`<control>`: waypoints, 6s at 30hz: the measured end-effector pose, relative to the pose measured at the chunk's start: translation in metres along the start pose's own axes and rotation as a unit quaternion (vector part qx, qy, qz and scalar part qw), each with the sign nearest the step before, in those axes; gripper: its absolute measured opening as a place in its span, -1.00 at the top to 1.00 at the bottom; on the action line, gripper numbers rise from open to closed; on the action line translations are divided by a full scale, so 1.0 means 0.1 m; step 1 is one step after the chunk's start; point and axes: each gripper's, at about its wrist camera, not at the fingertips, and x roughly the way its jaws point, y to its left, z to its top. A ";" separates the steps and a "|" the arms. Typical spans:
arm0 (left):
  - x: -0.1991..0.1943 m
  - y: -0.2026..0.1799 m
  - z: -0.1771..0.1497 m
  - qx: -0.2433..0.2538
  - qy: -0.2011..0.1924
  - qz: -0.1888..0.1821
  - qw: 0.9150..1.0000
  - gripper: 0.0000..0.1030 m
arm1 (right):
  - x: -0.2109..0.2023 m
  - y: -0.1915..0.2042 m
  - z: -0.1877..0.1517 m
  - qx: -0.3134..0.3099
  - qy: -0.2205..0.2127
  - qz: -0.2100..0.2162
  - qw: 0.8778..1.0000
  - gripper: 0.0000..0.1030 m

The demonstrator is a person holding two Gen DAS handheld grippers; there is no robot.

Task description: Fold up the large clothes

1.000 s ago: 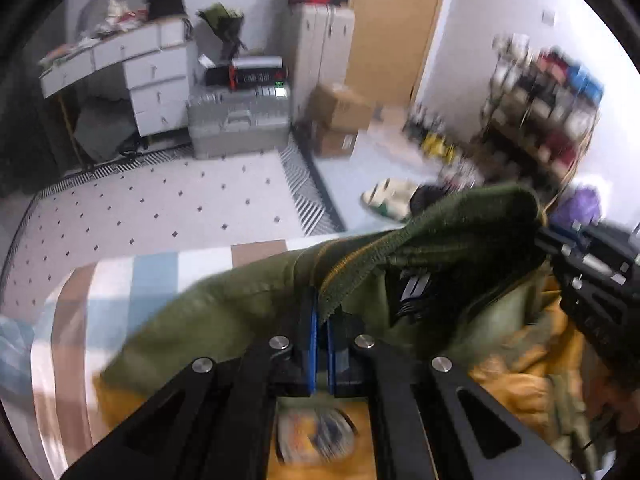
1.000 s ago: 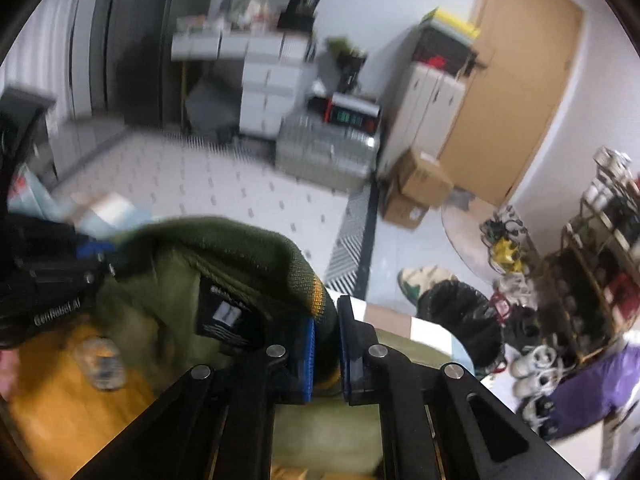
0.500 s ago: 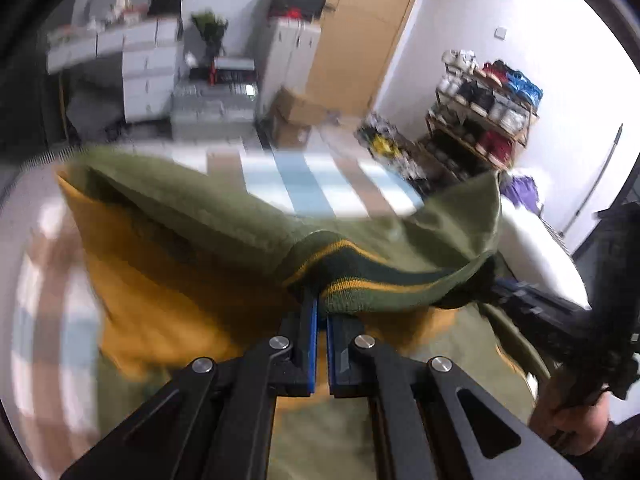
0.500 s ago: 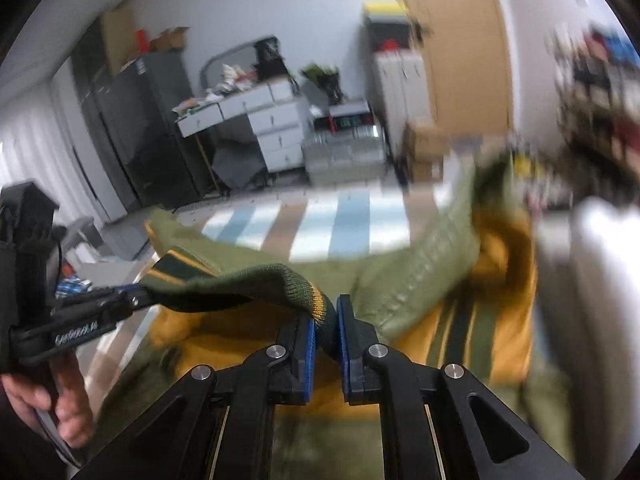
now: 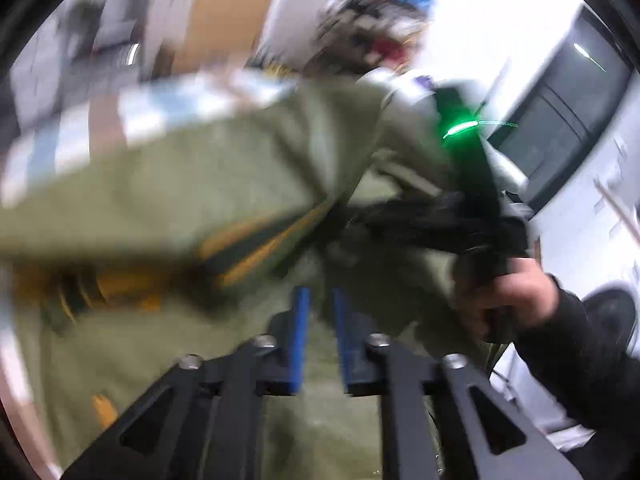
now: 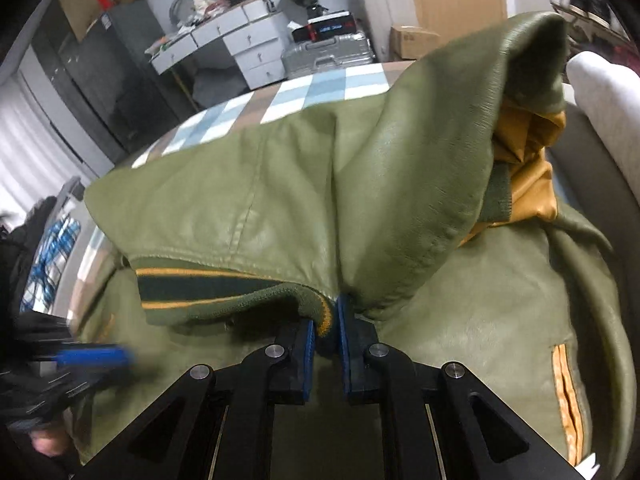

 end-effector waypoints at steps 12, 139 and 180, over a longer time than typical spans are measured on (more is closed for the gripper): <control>0.73 1.12 0.57 -0.132 0.019 0.087 0.987 -0.49 | -0.44 -0.06 -0.45 0.001 -0.001 0.050 0.999 0.00; 0.58 1.75 0.07 -0.156 0.145 0.297 0.931 -0.65 | 0.60 -0.18 0.70 -0.171 0.103 -0.147 0.969 -0.80; 0.41 1.79 0.22 -0.014 0.202 0.405 0.892 -0.90 | 0.52 -0.20 0.70 -0.224 0.083 -0.132 0.962 -0.85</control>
